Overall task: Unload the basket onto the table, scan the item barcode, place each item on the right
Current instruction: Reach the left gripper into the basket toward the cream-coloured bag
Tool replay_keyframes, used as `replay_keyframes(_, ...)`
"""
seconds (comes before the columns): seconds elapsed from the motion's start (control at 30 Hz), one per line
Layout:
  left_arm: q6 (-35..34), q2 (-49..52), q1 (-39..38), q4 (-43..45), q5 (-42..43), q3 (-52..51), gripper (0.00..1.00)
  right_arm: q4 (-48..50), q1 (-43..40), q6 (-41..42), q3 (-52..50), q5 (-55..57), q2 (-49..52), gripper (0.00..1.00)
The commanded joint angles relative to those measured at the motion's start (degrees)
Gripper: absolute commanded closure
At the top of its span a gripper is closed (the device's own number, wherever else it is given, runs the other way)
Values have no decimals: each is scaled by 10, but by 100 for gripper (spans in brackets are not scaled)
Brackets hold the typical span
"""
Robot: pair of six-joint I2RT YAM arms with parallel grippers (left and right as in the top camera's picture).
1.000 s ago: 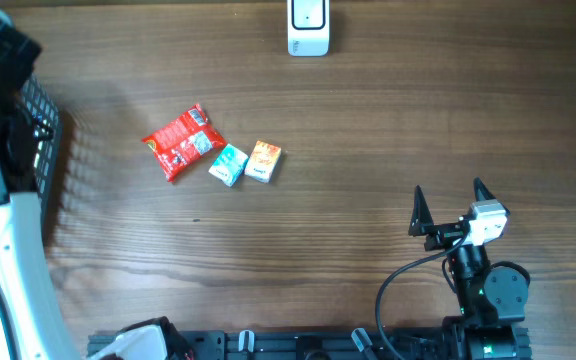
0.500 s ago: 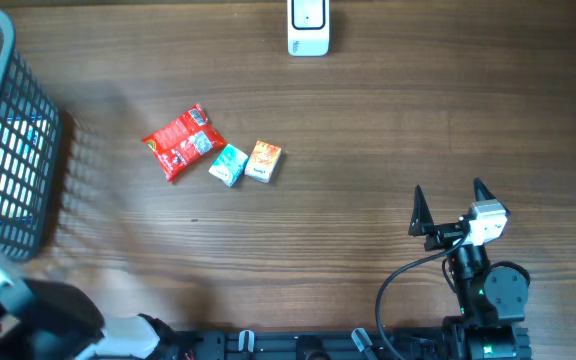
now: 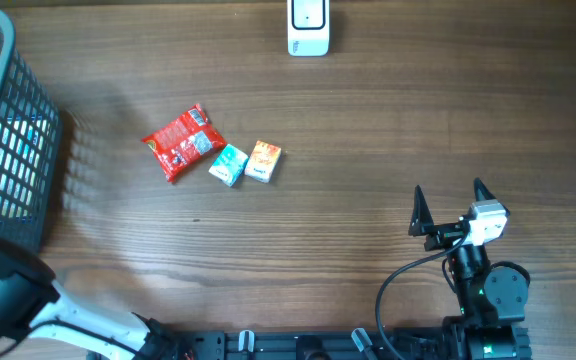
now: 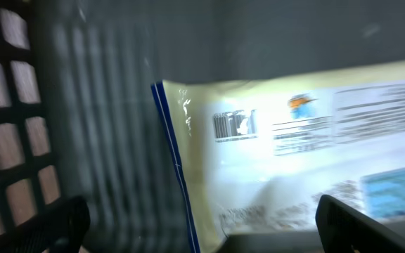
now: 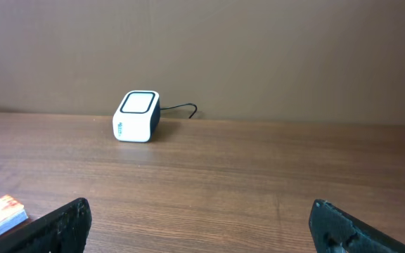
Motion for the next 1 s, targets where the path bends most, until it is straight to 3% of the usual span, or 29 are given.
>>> replay_keyframes(0.0, 1, 46, 0, -10, 11, -5, 0, 1, 0, 7, -1, 5, -5, 0)
replay_keyframes(0.23, 38, 95, 0, -8, 70, -5, 0, 1, 0, 7, -1, 5, -5, 0)
replay_keyframes(0.8, 46, 102, 0, 50, 95, -30, 0, 1, 0, 7, -1, 5, -5, 0)
replay_keyframes(0.87, 46, 102, 0, 62, 95, -41, 7, 1, 0, 7, -1, 5, -5, 0)
replay_keyframes(0.97, 46, 102, 0, 66, 95, -42, 34, 1, 0, 7, -1, 5, -5, 0)
